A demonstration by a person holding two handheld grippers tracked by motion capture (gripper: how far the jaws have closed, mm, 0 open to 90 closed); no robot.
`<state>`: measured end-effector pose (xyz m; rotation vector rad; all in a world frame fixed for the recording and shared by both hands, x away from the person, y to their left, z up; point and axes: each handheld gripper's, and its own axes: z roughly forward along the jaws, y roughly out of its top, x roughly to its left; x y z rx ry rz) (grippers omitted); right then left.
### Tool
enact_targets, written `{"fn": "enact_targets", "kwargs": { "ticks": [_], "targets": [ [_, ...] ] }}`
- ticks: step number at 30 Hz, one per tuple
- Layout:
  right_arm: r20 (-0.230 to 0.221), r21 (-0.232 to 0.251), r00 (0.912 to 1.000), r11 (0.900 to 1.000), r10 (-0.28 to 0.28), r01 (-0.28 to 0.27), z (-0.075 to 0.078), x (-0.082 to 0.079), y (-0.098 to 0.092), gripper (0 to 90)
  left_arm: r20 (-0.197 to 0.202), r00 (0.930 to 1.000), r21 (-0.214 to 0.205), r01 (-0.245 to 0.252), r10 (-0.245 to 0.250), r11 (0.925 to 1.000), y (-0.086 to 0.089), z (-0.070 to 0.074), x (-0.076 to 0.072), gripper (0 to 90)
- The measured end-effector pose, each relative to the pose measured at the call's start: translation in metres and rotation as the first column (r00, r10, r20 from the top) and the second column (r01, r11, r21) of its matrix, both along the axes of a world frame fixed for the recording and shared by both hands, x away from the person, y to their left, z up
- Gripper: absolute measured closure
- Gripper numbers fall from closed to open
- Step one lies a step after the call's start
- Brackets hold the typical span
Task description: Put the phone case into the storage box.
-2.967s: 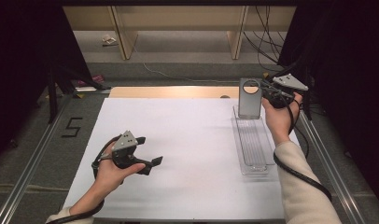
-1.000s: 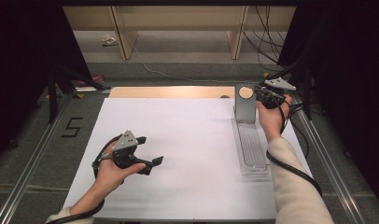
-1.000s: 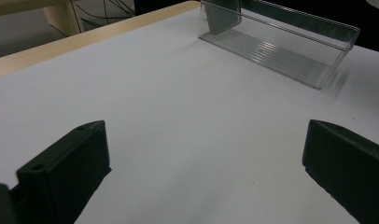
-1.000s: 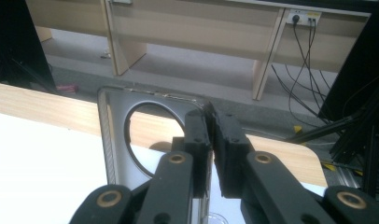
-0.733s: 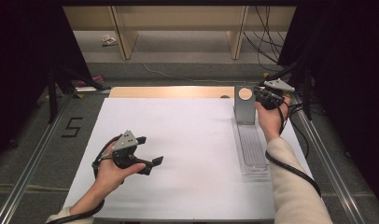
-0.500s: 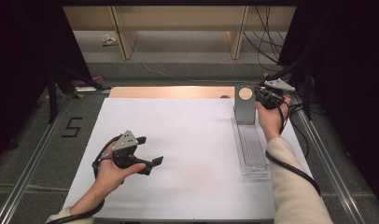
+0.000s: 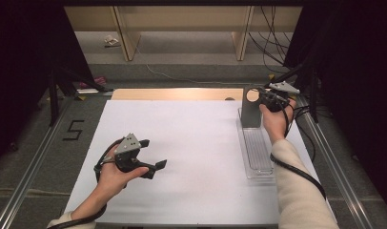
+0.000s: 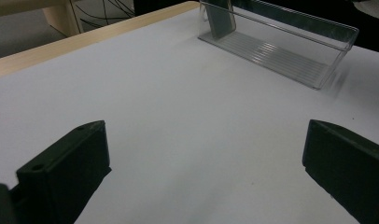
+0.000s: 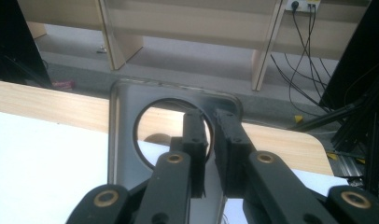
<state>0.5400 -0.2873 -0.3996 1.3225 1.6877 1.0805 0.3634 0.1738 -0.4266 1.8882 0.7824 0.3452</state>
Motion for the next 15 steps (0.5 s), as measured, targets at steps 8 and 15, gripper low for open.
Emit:
{"fn": "enact_targets", "kwargs": {
  "ticks": [8, 15],
  "targets": [
    [0.004, 0.004, 1.0, 1.0, -0.004, 0.004, 0.004, -0.005, 0.003, 77.7, -0.004, 1.0, -0.002, -0.001, 0.001, 1.0, 0.0, 0.0, 0.0, 0.2],
    [-0.005, 0.016, 0.9998, 0.9997, -0.017, 0.017, 0.011, -0.016, 0.002, 57.3, -0.008, 1.0, 0.0, -0.004, 0.004, 1.0, 0.0, 0.0, 0.0, 0.2]
  ]
}}
